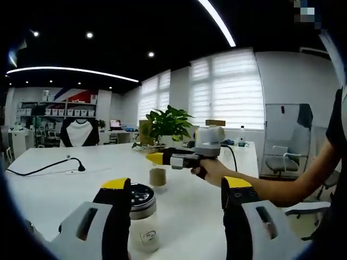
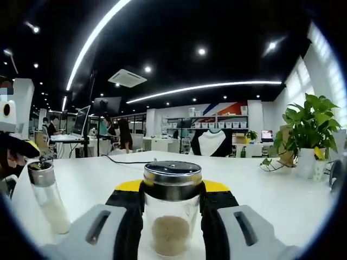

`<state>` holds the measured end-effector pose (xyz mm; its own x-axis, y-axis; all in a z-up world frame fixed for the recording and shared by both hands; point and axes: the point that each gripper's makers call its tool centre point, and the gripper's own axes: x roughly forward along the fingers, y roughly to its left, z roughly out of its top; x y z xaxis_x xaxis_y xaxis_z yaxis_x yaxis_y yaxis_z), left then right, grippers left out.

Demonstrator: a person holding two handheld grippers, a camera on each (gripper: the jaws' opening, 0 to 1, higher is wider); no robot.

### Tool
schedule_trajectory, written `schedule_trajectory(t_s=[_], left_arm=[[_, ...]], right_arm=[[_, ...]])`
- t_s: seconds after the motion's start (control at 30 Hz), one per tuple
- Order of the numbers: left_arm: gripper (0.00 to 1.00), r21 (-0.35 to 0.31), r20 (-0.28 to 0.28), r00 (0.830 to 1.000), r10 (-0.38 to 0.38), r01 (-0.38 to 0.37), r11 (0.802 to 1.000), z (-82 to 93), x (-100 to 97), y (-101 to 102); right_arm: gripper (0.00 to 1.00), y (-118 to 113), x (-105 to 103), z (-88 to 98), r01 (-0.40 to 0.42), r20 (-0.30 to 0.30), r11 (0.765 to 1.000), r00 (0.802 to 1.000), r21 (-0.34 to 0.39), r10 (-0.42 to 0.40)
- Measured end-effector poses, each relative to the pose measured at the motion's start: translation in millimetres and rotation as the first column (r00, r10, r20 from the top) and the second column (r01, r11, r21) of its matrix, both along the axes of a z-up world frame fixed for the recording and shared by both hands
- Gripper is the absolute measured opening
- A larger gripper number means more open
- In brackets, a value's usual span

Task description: Rotate the seasoning bottle until the label or dispensing opening points toward the visible target arrow and the bottle remains upright within the marked orientation range

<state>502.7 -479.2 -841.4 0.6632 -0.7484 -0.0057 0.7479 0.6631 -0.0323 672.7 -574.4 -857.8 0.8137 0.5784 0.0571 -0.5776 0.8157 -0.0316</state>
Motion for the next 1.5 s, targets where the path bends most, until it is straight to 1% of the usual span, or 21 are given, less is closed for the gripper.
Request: schedule_trajectory(t_s=[0.13,0.27,0.33,0.4,0.63,0.87,0.97,1.07,1.2,1.4,1.5], left_arm=[[0.7,0.006,0.001,1.0,-0.013,0.013,1.0,-0.7,-1.6,-1],[0.68,0.013,0.005,0.999,-0.036,0.036,0.999,-1.8,-4.1,-4],[0.67,0.019,0.005,0.999,-0.041,0.041,0.999,-5.3,-7.2,-11],[0.67,0.025,0.012,0.999,-0.05,0.05,0.998,-7.3,-9.5,-17],[0.66,0.034,0.013,0.997,-0.073,0.073,0.997,-7.4,-14.0,-25],[0.64,0.045,0.022,0.996,-0.09,0.089,0.995,-8.0,-18.6,-34],[0.64,0.05,0.031,0.994,-0.109,0.108,0.993,-8.5,-24.0,-43],[0.62,0.066,0.028,0.99,-0.142,0.14,0.988,-12.5,-28.8,-49],[0.62,0.083,0.012,0.987,-0.16,0.158,0.984,-21.0,-30.5,-56],[0.62,0.096,-0.002,0.987,-0.159,0.158,0.983,-31.1,-27.5,-60],[0.62,0.103,-0.013,0.987,-0.158,0.158,0.982,-36.7,-24.3,-62]], right_arm=[[0.37,4,-19,1.5,-0.019,0.01,1.0,1.0,0.021,0.019],[0.37,7,-37,4.7,-0.034,0.02,0.999,0.999,0.028,0.034],[0.37,9,-45,6.0,-0.044,0.024,0.999,0.999,0.032,0.043],[0.37,9,-51,6.4,-0.051,0.025,0.998,0.998,0.037,0.05],[0.37,12,-72,3.2,-0.066,0.025,0.996,0.998,0.061,0.065],[0.37,13,-86,-0.6,-0.077,0.021,0.994,0.997,0.083,0.075],[0.37,15,-91,-4.1,-0.083,0.018,0.993,0.997,0.084,0.081],[0.37,12,-91,-6.4,-0.084,0.014,0.993,0.996,0.082,0.084],[0.37,13,-95,-6.5,-0.095,0.015,0.992,0.995,0.088,0.094],[0.37,15,-103,-4.9,-0.117,0.018,0.988,0.993,0.096,0.116],[0.37,13,-109,-1.7,-0.129,0.023,0.984,0.992,0.127,0.127]])
